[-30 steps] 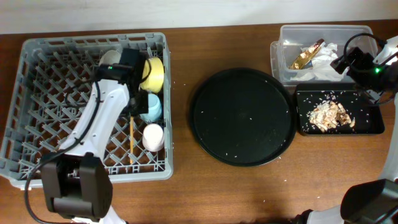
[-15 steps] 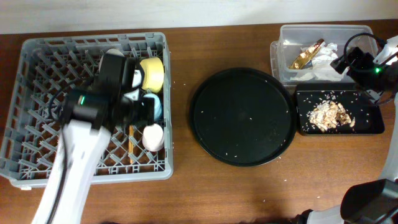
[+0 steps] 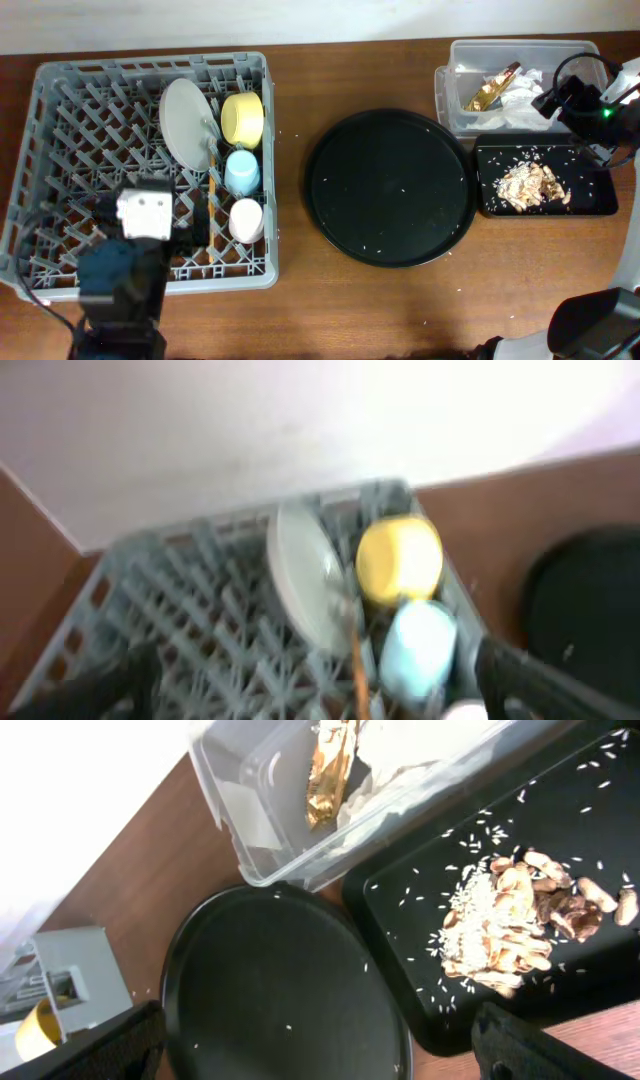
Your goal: Sort waste into correct bins and load items into the dishwasher rack
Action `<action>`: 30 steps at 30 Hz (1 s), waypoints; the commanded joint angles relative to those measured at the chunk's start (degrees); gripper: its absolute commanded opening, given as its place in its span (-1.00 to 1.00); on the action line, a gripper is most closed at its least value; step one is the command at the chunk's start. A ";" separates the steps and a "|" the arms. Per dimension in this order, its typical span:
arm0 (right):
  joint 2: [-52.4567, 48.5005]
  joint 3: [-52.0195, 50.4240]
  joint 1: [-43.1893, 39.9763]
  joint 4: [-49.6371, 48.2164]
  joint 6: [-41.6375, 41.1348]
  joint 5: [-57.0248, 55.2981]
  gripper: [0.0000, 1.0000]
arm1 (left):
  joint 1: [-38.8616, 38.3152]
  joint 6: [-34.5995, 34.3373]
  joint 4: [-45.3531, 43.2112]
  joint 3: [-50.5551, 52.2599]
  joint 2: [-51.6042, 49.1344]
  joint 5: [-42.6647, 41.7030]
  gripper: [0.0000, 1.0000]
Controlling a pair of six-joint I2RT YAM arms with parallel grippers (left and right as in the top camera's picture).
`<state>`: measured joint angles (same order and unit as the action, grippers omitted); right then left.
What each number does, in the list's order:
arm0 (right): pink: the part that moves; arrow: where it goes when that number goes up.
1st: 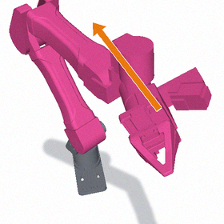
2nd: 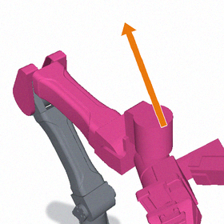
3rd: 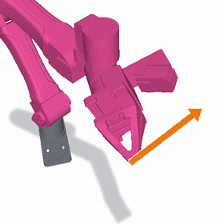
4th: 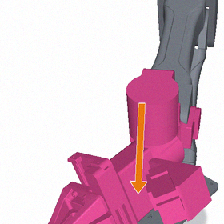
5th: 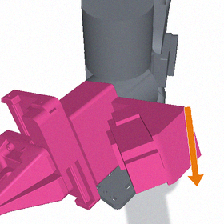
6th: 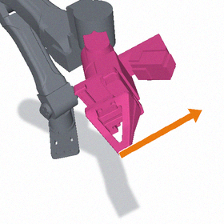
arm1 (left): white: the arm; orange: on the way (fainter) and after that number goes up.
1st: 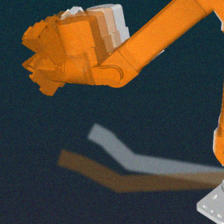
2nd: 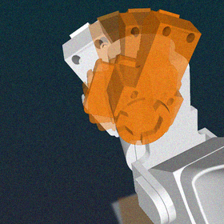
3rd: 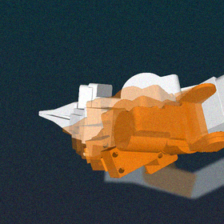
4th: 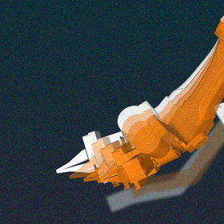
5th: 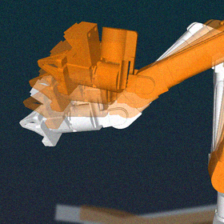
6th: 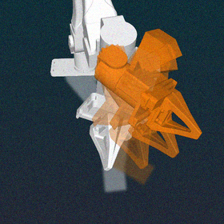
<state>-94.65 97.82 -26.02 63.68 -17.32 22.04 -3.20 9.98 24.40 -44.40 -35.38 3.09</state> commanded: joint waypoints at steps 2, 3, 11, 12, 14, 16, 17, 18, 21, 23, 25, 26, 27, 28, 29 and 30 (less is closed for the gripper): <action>0.63 0.44 0.13 0.00 0.61 -0.26 0.97 | 9.60 6.03 -10.01 16.28 14.86 -8.24 0.99; 0.63 0.44 0.13 0.00 0.61 -0.26 0.97 | 10.62 6.05 -11.13 18.58 17.00 -8.24 0.99; 0.63 0.44 0.13 0.00 0.61 -0.26 0.97 | 11.67 6.38 -26.40 43.91 35.10 -10.88 0.99; 0.63 0.44 0.13 0.00 0.61 -0.26 0.97 | 11.56 6.38 -23.04 43.91 35.10 -11.08 0.99; 0.63 0.44 0.13 0.00 0.61 -0.26 0.97 | 10.82 5.95 -20.46 43.89 35.10 -10.84 0.99; 0.63 0.44 0.13 0.00 0.61 -0.26 0.97 | 10.84 5.95 -20.46 43.89 35.08 -10.84 0.99; 0.63 0.44 0.13 0.00 0.61 -0.26 0.97 | 10.84 5.95 -20.46 43.89 35.08 -10.84 0.99; 0.63 0.44 0.13 0.00 0.61 -0.26 0.97 | 10.84 5.95 -20.46 43.89 35.08 -10.84 0.99; 0.63 0.44 0.13 0.00 0.61 -0.26 0.97 | 10.84 5.95 -20.46 43.89 35.08 -10.84 0.99; 0.63 0.44 0.13 0.00 0.61 -0.26 0.97 | 10.84 5.95 -20.46 43.89 35.08 -10.84 0.99; 0.63 0.44 0.13 0.00 0.61 -0.26 0.97 | 10.84 5.95 -20.46 43.89 35.08 -10.84 0.99; 0.63 0.44 0.13 0.00 0.61 -0.26 0.97 | 10.84 5.95 -20.46 43.89 35.08 -10.84 0.99; 0.63 0.44 0.13 0.00 0.63 -0.28 0.97 | 10.84 5.95 -20.46 43.89 35.08 -10.84 0.99; 0.68 0.44 0.13 0.04 0.63 -0.31 0.97 | 10.84 5.95 -20.46 43.89 35.08 -10.84 0.99; 1.22 0.44 0.42 0.07 1.11 -2.73 0.97 | 10.84 5.95 -20.46 43.89 35.08 -10.84 0.99; 1.95 0.37 1.79 0.04 4.09 -5.01 0.97 | 10.84 5.95 -20.46 43.89 35.08 -10.84 0.99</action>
<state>-94.65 97.82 -25.85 63.68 -17.08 21.43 7.88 15.49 3.68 -0.69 -0.69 -6.92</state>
